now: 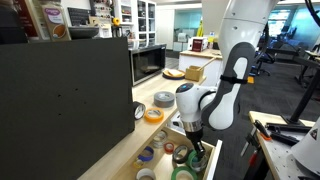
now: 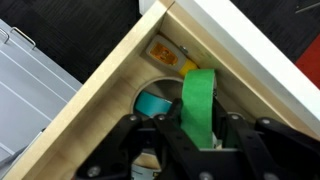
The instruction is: Remove the small green tape from the drawer and put it on top of the orange one on the countertop
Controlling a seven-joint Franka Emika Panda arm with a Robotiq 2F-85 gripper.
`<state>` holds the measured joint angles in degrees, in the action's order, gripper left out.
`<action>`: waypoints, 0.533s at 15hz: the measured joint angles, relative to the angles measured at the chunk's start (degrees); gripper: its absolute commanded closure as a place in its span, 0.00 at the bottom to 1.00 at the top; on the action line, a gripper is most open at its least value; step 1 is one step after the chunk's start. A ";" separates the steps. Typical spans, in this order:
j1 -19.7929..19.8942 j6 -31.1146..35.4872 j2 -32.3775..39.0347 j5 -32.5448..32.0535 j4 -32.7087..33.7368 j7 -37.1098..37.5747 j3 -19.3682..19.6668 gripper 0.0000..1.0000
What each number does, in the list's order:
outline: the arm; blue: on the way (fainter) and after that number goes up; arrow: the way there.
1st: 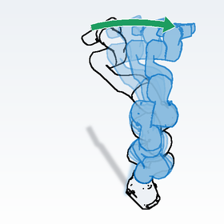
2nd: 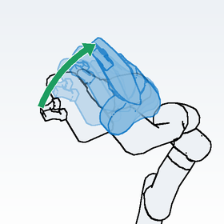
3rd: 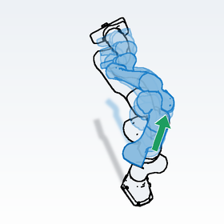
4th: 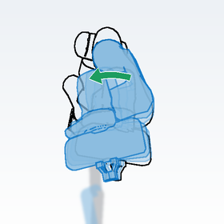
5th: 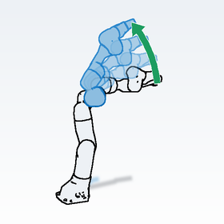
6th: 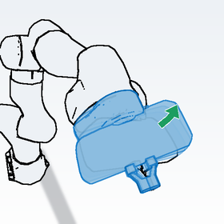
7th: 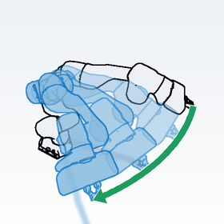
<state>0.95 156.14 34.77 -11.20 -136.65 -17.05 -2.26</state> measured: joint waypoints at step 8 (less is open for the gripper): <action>-2.77 -5.27 -7.16 -2.23 -2.73 1.74 2.30 0.91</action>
<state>-1.82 150.87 27.61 -13.43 -139.38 -15.31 0.04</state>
